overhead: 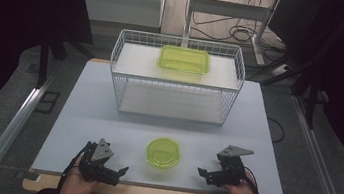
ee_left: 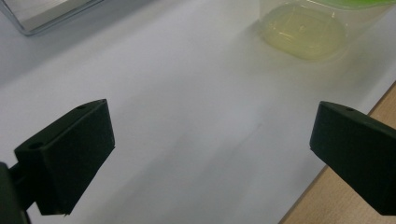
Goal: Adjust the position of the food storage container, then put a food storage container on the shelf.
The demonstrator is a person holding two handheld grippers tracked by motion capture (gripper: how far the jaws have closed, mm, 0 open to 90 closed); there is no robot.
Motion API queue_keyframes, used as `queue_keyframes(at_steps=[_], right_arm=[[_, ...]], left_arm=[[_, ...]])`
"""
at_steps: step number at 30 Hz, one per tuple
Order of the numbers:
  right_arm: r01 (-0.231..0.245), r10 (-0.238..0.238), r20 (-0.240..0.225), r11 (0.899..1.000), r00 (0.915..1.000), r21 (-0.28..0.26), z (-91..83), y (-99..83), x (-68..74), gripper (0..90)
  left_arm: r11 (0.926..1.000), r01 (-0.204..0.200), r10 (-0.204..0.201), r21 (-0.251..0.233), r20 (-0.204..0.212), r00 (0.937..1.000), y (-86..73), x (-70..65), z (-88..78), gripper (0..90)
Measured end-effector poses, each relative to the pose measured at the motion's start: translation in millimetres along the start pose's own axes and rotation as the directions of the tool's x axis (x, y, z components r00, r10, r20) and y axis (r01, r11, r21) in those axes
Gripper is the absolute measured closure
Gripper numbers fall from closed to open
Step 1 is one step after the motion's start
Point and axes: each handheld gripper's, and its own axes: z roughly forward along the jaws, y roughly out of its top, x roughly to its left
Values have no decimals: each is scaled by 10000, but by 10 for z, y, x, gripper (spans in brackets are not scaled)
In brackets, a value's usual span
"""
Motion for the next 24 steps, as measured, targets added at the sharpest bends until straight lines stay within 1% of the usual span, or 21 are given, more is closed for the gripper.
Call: queue_keyframes(at_steps=[2, 8, 14, 21, 24], right_arm=[[14, -14, 1, 10000, 10000, -68, -2, 4, -1, 50], [-250, 249, -18, 9992, 9997, -327, -6, 14, 5, 35], [-400, 395, -95, 9975, 9992, -585, -18, 28, 7, 36], [-526, 519, -116, 9959, 9986, -735, -40, 52, 19, 36], [-677, 666, -164, 9944, 9976, -808, -59, 71, 25, 37]], left_arm=[[10000, 2, -2, -5, -17, 10000, -3, 4, 3, 0], [10000, -25, 24, -93, -127, 9999, -5, 5, -8, 0], [9998, -141, 138, -167, -192, 9997, -2, -10, -6, 0], [9996, -234, 231, -167, -202, 9995, 0, -28, 12, 0], [9995, -276, 272, -151, -236, 9994, 0, -30, 16, 0]])
